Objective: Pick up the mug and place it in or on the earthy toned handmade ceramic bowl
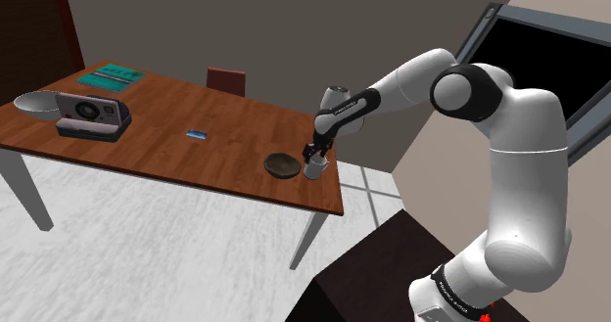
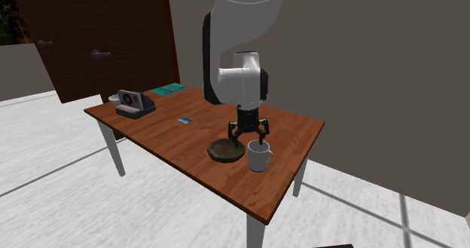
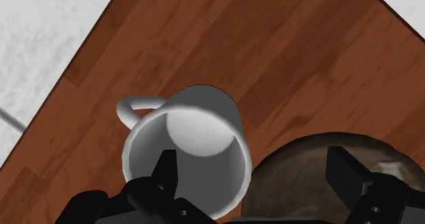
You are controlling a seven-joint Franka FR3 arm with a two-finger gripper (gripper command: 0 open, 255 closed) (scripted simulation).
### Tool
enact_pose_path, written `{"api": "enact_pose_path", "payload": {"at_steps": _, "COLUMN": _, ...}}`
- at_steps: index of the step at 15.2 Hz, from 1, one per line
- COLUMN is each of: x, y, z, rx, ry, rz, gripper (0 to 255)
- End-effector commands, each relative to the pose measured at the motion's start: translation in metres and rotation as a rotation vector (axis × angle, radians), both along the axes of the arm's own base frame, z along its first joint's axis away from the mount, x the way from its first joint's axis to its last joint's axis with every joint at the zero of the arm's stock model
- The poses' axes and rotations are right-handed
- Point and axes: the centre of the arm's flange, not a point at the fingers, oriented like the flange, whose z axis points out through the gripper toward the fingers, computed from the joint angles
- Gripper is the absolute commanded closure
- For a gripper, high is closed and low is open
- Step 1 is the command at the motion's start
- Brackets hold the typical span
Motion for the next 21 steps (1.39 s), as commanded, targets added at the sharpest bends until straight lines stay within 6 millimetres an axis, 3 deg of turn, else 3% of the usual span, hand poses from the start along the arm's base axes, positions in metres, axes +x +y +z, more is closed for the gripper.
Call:
{"api": "enact_pose_path", "payload": {"at_steps": 1, "x": 0.009, "y": -0.001, "z": -0.016, "rx": -0.004, "ry": -0.006, "rz": 0.004, "gripper": 0}}
{"api": "enact_pose_path", "payload": {"at_steps": 8, "x": 0.008, "y": -0.004, "z": -0.051, "rx": -0.004, "ry": -0.006, "rz": 0.004, "gripper": 0}}
{"api": "enact_pose_path", "payload": {"at_steps": 16, "x": 0.009, "y": -0.004, "z": -0.051, "rx": -0.004, "ry": -0.006, "rz": 0.003, "gripper": 0}}
{"api": "enact_pose_path", "payload": {"at_steps": 17, "x": 0.009, "y": -0.004, "z": -0.051, "rx": -0.004, "ry": -0.006, "rz": 0.003, "gripper": 255}}
{"api": "enact_pose_path", "payload": {"at_steps": 21, "x": 0.009, "y": -0.004, "z": -0.051, "rx": -0.004, "ry": -0.006, "rz": 0.004, "gripper": 255}}
